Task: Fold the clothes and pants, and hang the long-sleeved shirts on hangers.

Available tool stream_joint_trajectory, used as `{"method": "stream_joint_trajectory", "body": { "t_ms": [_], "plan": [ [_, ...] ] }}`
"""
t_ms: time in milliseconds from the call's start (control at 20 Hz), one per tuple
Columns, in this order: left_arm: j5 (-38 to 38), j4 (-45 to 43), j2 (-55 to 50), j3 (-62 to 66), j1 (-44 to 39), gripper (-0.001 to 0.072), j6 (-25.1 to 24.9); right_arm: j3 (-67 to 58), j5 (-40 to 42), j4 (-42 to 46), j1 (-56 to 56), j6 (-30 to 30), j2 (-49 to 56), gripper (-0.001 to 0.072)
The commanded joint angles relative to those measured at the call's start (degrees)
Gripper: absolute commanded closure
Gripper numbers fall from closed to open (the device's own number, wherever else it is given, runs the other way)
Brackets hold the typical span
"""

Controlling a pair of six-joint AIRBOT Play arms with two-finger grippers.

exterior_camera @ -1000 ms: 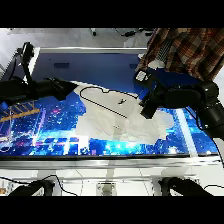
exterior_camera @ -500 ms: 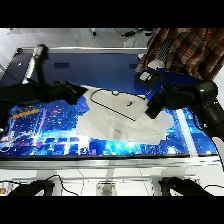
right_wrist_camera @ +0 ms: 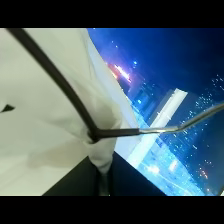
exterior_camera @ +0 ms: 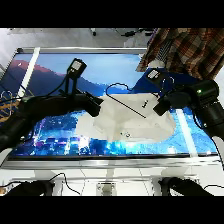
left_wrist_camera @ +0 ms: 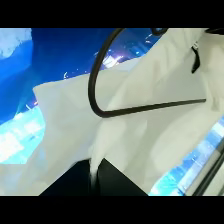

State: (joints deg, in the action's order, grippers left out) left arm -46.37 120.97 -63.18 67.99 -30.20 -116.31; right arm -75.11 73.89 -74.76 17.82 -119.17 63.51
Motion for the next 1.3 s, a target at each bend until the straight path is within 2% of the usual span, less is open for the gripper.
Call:
{"method": "stream_joint_trajectory", "body": {
  "t_ms": [0, 150, 250, 450, 500, 650, 850, 1000, 1250],
  "plan": [
    [5.3, -1.4, -4.6, 0.0, 1.4, 0.0680, 6.1, 0.1, 0.7, -0.2, 0.1, -3.3, 0.0, 0.0668],
    [7.5, -0.7, -7.5, 0.0, 3.8, 0.0680, 7.3, 3.1, -1.7, -3.7, 0.1, -3.2, 0.5, 0.0668],
    [7.4, -1.0, -8.9, 0.0, 4.2, 0.0680, 7.3, 7.2, -5.3, -1.3, 0.1, -1.2, 1.9, 0.0668],
    [7.2, -1.0, -12.0, 0.0, 5.0, 0.0680, 8.6, 11.2, -6.3, 11.3, 0.1, 12.9, 3.8, 0.0668],
    [7.2, -1.0, -12.9, 0.0, 5.1, 0.0680, 9.6, 10.9, -5.7, 12.3, 0.1, 14.6, 3.5, 0.0668],
    [7.2, -0.1, -14.5, 0.0, 4.7, 0.0680, 11.1, 10.7, -4.2, 11.8, 1.4, 14.6, 3.3, 0.0668],
    [7.2, 5.3, -13.9, 0.1, 4.5, 0.0680, 11.1, 10.8, -5.6, 12.2, 8.6, 16.1, 3.7, 0.0668],
    [5.5, 4.8, -12.2, 0.6, 4.7, 0.0680, 10.9, 10.8, -5.3, 17.9, 11.1, 25.0, 5.6, 0.0668],
    [4.8, 4.2, -10.0, 0.7, 5.4, 0.0680, 10.9, 10.8, -2.8, 20.3, 11.3, 33.6, 7.6, 0.0668]
  ]
}}
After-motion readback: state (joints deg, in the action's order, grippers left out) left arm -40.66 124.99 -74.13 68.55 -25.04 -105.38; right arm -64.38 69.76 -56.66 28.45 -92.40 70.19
